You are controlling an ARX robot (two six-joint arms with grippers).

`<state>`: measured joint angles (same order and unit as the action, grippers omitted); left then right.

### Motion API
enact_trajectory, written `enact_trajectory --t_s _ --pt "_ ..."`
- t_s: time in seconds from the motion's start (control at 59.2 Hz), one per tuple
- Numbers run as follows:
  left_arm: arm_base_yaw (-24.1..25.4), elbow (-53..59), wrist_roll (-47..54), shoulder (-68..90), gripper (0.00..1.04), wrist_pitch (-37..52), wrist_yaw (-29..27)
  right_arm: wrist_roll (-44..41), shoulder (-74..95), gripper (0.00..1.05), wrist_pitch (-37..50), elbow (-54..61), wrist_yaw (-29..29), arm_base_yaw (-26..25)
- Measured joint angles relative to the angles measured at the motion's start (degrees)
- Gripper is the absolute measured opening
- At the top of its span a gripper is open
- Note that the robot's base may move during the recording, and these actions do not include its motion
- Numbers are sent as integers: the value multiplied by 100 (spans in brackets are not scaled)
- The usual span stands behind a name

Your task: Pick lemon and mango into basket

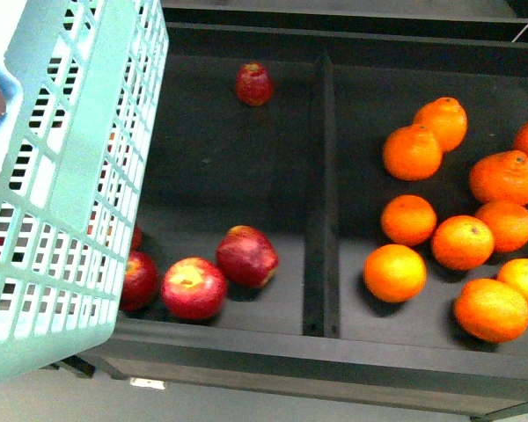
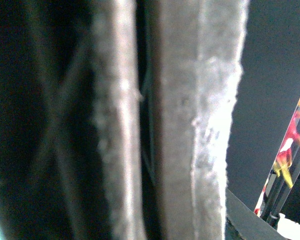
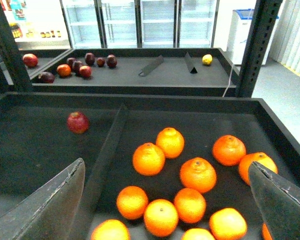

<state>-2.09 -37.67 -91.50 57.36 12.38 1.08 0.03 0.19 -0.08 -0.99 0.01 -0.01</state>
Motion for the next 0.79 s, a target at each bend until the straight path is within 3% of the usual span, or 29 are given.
enact_trajectory --t_s 0.794 --pt "2 -2 2 2 29 2 4 0 -2 96 11 0 13 0"
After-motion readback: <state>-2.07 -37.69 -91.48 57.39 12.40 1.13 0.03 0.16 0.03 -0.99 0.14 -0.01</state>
